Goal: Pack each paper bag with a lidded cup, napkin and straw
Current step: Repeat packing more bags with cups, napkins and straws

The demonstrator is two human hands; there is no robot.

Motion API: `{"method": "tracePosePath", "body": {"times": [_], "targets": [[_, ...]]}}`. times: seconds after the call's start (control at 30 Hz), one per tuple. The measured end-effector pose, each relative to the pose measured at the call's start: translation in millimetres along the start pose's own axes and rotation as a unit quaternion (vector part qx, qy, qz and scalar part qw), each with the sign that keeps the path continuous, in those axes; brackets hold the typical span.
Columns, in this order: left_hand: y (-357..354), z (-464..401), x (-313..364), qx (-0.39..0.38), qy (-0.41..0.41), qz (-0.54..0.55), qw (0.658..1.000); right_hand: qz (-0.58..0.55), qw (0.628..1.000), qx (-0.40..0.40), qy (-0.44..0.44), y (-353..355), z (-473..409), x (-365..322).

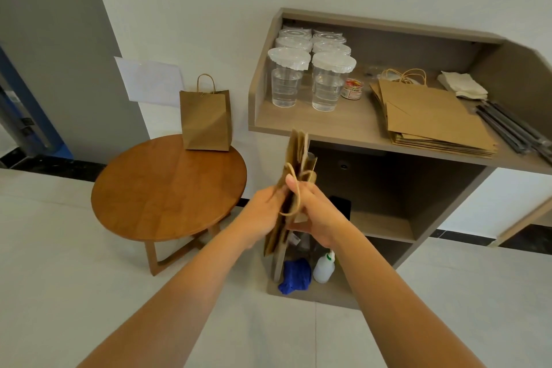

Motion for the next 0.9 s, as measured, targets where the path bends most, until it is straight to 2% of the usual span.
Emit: {"method": "tracePosePath", "body": {"times": [0.1,0.2,0.23,0.33,0.43,0.53,0.63,0.7,0.8,0.9], "targets": [[0.6,0.0,-4.1,0.013,0.003,-0.01,1.0,0.039,0.998,0.015,0.039,-0.6,-0.8,-5.8],[17.1,0.7,-15.2,0.036,0.048,0.072,0.996,0.011,0.998,0.04,0.057,8.7,1.5,-3.5],[21.1,0.0,-19.4,0.027,0.069,0.089,0.993,0.035,0.997,0.045,0.06,9.8,1.6,-2.2],[27.4,-3.4,-28.5,-0.011,0.139,-0.004,0.99,0.12,0.991,0.047,0.044,5.0,-2.1,5.6],[30.5,-8.3,-33.8,-0.016,0.151,-0.095,0.984,0.201,0.977,0.058,0.036,-3.4,-6.2,5.5],[33.2,-10.3,-39.1,0.007,0.122,-0.225,0.967,0.35,0.932,0.089,0.018,-2.5,-11.4,4.6],[43.4,-7.4,-43.7,0.06,0.106,-0.283,0.951,0.432,0.895,0.112,-0.014,7.9,-15.6,10.7],[58.3,-4.8,-51.3,0.089,0.124,-0.321,0.935,0.498,0.858,0.123,-0.023,12.0,-13.6,8.8],[82.9,4.6,-62.3,0.124,0.164,-0.363,0.909,0.528,0.833,0.159,-0.042,17.7,-5.3,-0.5],[103.5,15.2,-67.1,0.153,0.177,-0.407,0.883,0.594,0.785,0.161,-0.065,16.9,-5.1,-4.9]]}}
Point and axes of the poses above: each hand's wrist, its own z-axis away from the middle knuckle, its own y-axis out of the back of the hand, x = y × z, the point moved 7 cm from there along -z, towards the middle knuckle, and after that the axes turned 7 degrees about -x, right-handed, at the moved point
